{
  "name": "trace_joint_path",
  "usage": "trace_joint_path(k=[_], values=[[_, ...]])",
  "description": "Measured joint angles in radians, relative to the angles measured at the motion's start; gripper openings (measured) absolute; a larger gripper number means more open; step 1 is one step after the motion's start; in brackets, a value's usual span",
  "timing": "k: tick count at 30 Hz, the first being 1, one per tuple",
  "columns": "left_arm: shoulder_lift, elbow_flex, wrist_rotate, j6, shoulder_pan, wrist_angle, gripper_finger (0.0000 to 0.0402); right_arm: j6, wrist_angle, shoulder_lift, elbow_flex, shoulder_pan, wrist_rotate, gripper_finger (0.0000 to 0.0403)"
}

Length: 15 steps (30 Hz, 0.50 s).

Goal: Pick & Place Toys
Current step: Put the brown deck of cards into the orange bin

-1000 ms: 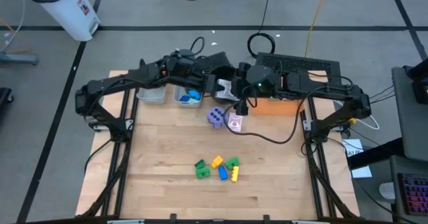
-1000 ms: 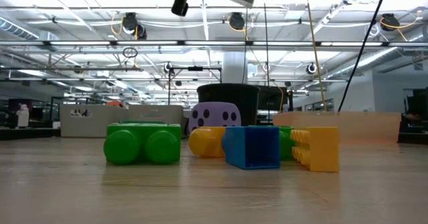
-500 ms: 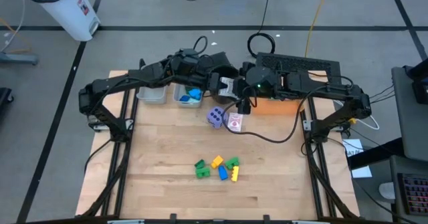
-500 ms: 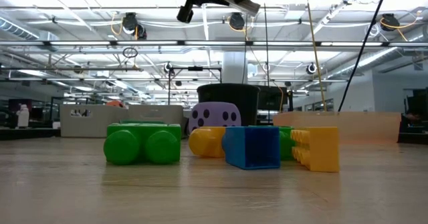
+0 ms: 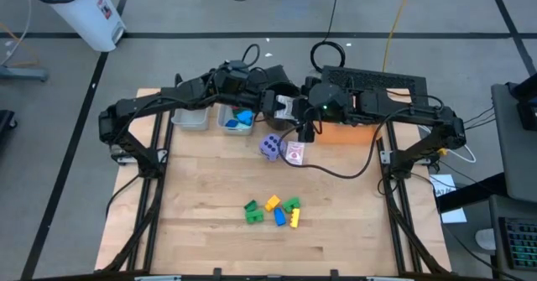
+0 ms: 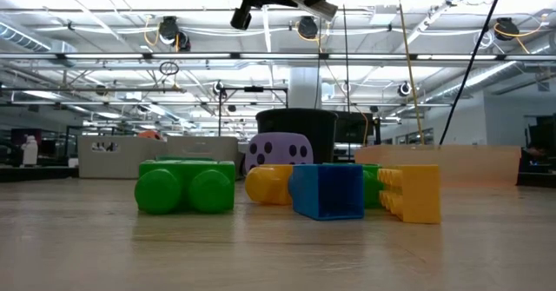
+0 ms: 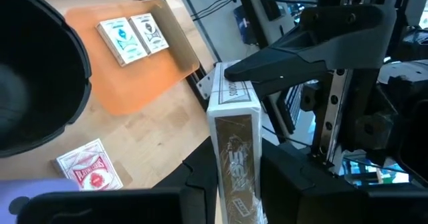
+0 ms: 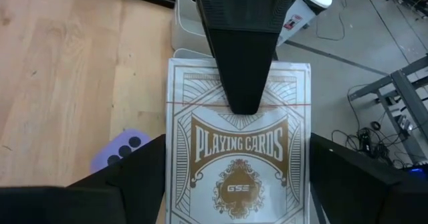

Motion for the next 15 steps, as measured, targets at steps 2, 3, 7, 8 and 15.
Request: trace_joint_path(k=[2, 3, 7, 8, 15], values=[[0.000, 0.000, -0.006, 0.016, 0.000, 0.002, 0.0085, 0.000, 0.001, 0.000, 0.000, 0.000, 0.001, 0.0304], [0.000, 0.000, -0.009, 0.024, 0.000, 0.006, 0.0085, 0.003, 0.001, 0.000, 0.000, 0.000, 0.002, 0.0304], [0.000, -0.001, -0.013, 0.100, 0.011, 0.054, 0.0087, 0.010, 0.008, -0.002, 0.000, -0.001, 0.022, 0.0304], [0.000, -0.001, -0.012, 0.114, 0.015, 0.070, 0.0087, 0.010, 0.010, -0.003, 0.001, -0.002, 0.027, 0.0303], [0.000, -0.002, 0.007, 0.191, 0.057, 0.159, 0.0090, -0.015, 0.048, -0.021, 0.002, -0.017, 0.072, 0.0304]])
